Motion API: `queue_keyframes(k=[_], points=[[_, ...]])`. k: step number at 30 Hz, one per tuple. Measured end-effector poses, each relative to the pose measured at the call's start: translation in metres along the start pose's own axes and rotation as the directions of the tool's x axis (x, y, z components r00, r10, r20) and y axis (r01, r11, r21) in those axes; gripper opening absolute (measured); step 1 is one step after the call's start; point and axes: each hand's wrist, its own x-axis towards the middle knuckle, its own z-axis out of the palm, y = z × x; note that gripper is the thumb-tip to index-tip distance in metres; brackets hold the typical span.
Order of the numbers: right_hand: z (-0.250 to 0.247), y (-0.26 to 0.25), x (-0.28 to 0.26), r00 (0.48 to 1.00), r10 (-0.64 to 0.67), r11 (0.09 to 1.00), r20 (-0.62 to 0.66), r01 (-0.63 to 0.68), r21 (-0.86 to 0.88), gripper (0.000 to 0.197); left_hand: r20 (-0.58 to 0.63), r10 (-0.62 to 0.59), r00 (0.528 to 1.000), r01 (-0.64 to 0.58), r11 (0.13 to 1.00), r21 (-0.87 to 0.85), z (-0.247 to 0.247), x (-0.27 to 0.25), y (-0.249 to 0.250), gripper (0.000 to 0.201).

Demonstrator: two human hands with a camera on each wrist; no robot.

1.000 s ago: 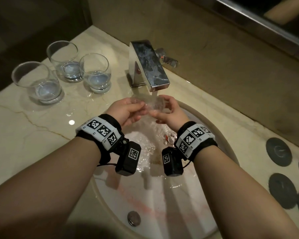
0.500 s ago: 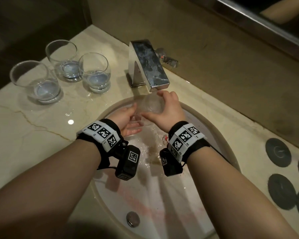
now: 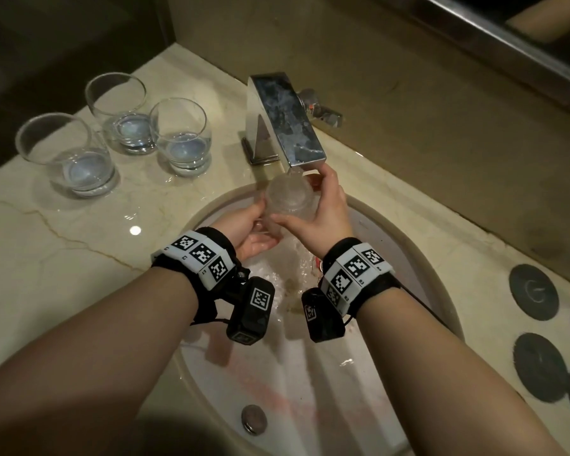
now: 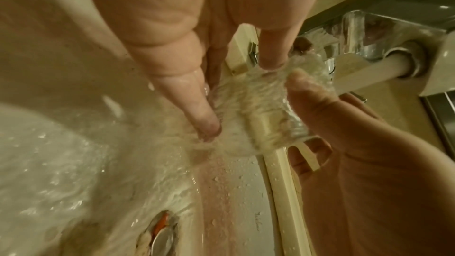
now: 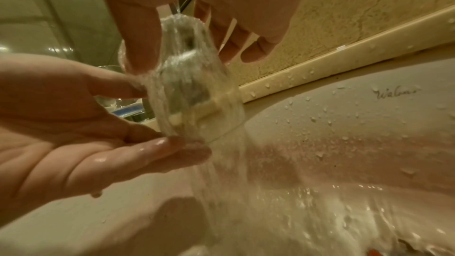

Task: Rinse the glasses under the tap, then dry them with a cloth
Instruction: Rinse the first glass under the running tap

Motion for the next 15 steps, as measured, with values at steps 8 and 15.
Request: queue_keyframes(k=[8,15], points=[[0.0021,0.0045,-0.0002,1.000,-0.003,0.996,0.015,0.002,0.090,0.094,-0.019,0.010,1.000,-0.009,0.999,0.042,-0.0011,0.0016,0.0024,0.034],[0.0020,0.0084,0.0007,0.999,-0.013,0.993,0.040,0.008,0.115,0.089,-0.010,0.007,1.000,-0.006,0.999,0.042,-0.0041,0.0015,0.0023,0.023]])
